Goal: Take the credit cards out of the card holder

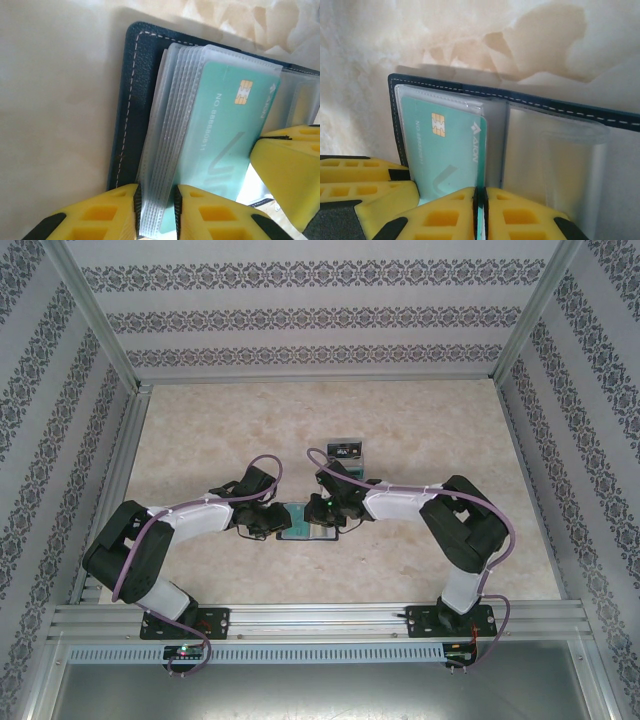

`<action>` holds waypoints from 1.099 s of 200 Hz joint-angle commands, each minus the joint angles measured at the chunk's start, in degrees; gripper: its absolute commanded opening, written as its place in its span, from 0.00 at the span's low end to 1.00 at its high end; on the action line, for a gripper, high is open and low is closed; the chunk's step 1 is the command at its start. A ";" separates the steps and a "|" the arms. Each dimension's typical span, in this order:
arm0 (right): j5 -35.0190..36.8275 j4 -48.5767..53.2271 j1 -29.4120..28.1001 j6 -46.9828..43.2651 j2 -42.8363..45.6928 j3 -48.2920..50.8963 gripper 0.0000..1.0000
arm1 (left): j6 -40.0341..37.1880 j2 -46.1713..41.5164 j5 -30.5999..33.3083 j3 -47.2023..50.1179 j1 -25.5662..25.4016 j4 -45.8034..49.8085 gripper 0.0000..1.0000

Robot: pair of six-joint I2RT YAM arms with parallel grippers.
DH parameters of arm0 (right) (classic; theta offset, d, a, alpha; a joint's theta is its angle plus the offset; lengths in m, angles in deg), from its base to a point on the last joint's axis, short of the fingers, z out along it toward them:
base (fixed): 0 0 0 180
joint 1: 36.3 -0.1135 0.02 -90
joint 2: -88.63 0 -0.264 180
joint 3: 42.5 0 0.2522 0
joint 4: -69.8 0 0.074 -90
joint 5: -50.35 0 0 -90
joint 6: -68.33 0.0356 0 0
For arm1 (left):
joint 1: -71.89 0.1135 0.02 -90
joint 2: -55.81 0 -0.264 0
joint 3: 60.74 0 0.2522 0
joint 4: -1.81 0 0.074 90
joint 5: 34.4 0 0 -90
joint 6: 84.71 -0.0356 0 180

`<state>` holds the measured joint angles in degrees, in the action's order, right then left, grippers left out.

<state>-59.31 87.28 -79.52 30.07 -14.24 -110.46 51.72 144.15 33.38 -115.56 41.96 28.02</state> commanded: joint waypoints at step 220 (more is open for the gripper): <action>-1.26 -1.76 1.67 0.29 2.04 3.75 0.09 | -1.69 1.58 0.27 -7.63 0.43 3.30 0.26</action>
<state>-60.77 83.77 -78.38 30.90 -13.37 -107.72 50.48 143.91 34.80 -121.81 42.00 31.93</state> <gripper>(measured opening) 0.075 0.271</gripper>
